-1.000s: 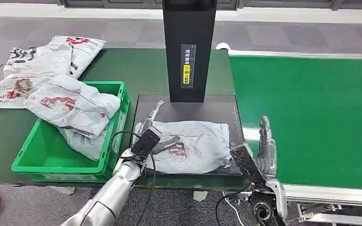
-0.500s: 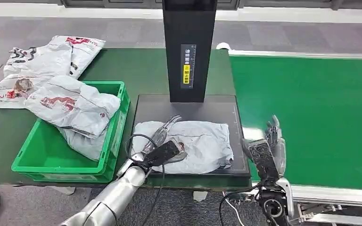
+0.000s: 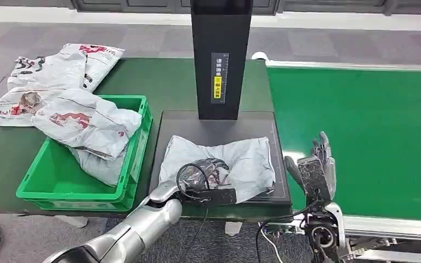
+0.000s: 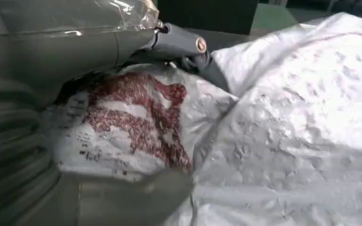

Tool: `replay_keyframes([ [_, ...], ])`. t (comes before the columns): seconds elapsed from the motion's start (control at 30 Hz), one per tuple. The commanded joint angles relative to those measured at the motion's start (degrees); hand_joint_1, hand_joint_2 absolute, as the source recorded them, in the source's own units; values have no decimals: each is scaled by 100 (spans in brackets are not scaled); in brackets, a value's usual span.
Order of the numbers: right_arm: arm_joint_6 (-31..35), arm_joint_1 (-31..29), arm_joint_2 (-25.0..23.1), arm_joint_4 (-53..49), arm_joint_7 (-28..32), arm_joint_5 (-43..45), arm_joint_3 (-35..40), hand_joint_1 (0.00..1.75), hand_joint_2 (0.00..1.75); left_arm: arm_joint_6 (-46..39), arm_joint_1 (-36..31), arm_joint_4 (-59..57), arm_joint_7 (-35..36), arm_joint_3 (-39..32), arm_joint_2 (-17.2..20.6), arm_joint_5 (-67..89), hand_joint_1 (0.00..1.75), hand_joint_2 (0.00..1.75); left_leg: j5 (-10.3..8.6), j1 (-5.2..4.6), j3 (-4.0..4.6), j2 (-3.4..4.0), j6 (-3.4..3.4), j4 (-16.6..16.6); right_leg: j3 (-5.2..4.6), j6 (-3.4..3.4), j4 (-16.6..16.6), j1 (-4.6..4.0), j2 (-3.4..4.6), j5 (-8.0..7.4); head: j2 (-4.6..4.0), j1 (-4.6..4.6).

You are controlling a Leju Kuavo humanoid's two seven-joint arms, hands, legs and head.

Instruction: Moved the parcel from conveyor to table for the left to box.

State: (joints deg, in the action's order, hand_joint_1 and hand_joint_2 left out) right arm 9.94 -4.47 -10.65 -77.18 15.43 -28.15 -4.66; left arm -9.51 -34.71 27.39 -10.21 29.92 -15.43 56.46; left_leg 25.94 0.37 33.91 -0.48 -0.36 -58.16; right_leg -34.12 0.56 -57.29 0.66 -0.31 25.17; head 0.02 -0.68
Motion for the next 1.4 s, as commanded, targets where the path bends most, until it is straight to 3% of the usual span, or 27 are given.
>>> replay_keyframes([
  [0.03,-93,-183,-228,52,-37,-67,-438,0,175,-172,100,-287,-324,-470,57,-235,175,175,-4,-2,-14,25,-2,16,3,-7,12,1,22,-11,0,0],
  [0.17,-99,-118,-186,42,-38,-67,-405,0,175,-170,221,725,-1106,-1121,-9,-1152,175,175,-7,-2,-17,21,-7,12,6,-7,7,1,15,-7,0,0],
  [0.3,-45,-158,-212,93,32,-31,-387,0,175,-359,301,2641,-1111,-1464,122,-1908,175,175,-6,1,2,14,-7,-2,-11,-6,-4,-2,12,-4,0,0],
  [0.37,-31,-190,-208,120,43,-22,-389,0,175,-397,277,3423,-775,-1435,292,-1939,175,175,-7,3,22,17,-9,-9,-35,-7,-12,-4,18,-5,0,0],
  [0.83,-36,-189,-203,116,43,-21,-390,0,175,-480,341,3300,-826,-1376,294,-1956,175,175,-7,0,25,13,-11,4,-36,-6,-3,0,19,-4,-2,0],
  [0.9,-9,-194,-198,108,60,-6,-402,0,175,-1244,279,3428,-914,-1318,348,-1524,175,175,-6,1,22,16,-11,6,-33,-7,-1,-1,22,-5,0,0],
  [0.93,33,-195,-163,97,79,43,-409,0,175,-1996,226,3718,-559,-1254,477,-629,175,175,-6,-1,26,16,-11,3,-37,-7,-5,0,22,-4,-2,0],
  [1.03,81,-131,-29,103,112,181,-386,0,175,-1959,194,4183,71,-1416,690,48,175,175,-4,-1,27,25,-12,2,-42,-10,-8,0,29,-4,0,0],
  [1.23,135,354,-58,-304,147,283,-278,0,175,-3049,220,3101,1256,-2578,1320,1728,175,175,-6,2,3,27,-14,19,-22,-12,7,-3,32,-6,0,0],
  [1.27,156,333,-96,-322,117,282,-324,0,175,-3049,365,3271,1791,-2966,1395,2720,175,175,-6,-2,0,34,-15,21,-24,-13,4,1,38,-5,0,0],
  [1.4,183,84,-127,-366,-94,217,-566,0,175,-3049,403,3058,2035,-3603,1553,3166,175,175,-1,-4,-2,64,-17,24,-34,-18,-3,3,68,-4,0,0],
])
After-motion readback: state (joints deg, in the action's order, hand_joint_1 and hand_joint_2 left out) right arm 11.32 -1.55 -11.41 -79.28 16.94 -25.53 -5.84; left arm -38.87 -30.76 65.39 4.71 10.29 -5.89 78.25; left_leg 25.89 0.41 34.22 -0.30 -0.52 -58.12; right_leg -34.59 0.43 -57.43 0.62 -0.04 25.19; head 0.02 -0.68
